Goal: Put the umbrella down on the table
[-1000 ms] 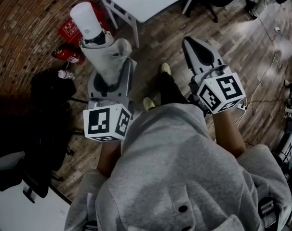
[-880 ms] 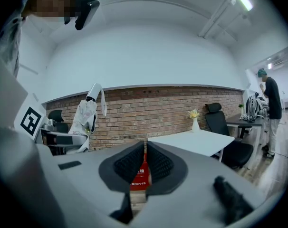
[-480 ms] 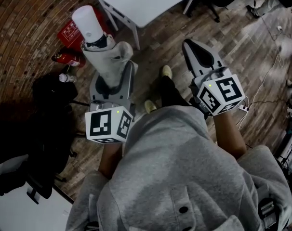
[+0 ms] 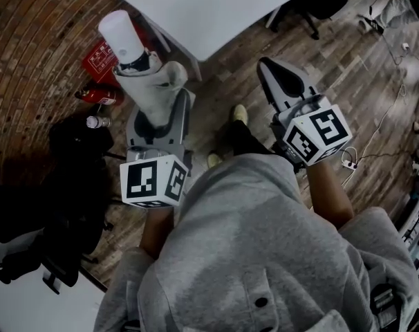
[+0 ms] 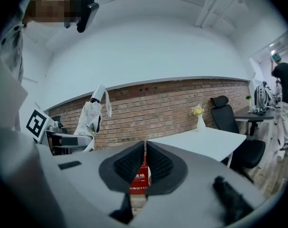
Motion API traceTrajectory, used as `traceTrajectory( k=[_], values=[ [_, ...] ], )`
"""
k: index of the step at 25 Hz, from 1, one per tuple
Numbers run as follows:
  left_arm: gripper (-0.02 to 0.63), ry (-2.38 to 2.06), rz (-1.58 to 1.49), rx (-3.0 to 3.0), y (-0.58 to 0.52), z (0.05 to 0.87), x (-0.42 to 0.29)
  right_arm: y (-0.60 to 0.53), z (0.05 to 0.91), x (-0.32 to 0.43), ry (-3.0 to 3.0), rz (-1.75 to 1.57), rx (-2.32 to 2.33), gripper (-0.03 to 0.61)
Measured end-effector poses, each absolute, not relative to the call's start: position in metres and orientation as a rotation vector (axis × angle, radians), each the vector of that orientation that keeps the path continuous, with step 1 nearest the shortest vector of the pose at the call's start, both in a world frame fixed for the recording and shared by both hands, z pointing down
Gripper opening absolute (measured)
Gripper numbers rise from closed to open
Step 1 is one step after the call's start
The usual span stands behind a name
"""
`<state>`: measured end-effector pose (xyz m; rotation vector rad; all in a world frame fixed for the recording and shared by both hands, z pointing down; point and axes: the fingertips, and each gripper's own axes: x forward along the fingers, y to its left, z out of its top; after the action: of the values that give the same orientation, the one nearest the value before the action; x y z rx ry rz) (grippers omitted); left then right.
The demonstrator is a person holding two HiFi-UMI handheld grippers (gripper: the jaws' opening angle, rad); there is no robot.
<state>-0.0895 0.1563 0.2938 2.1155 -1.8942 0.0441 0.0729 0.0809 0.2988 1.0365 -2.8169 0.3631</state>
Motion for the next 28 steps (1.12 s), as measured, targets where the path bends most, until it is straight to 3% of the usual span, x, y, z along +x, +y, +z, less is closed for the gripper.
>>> traceTrajectory(
  k=[28],
  values=[
    [0.267,-1.968,0.073,2.056,0.009,0.293,-0.026,-0.067,0.312,0.114,-2.840,0.415,0.855,0.032]
  ],
)
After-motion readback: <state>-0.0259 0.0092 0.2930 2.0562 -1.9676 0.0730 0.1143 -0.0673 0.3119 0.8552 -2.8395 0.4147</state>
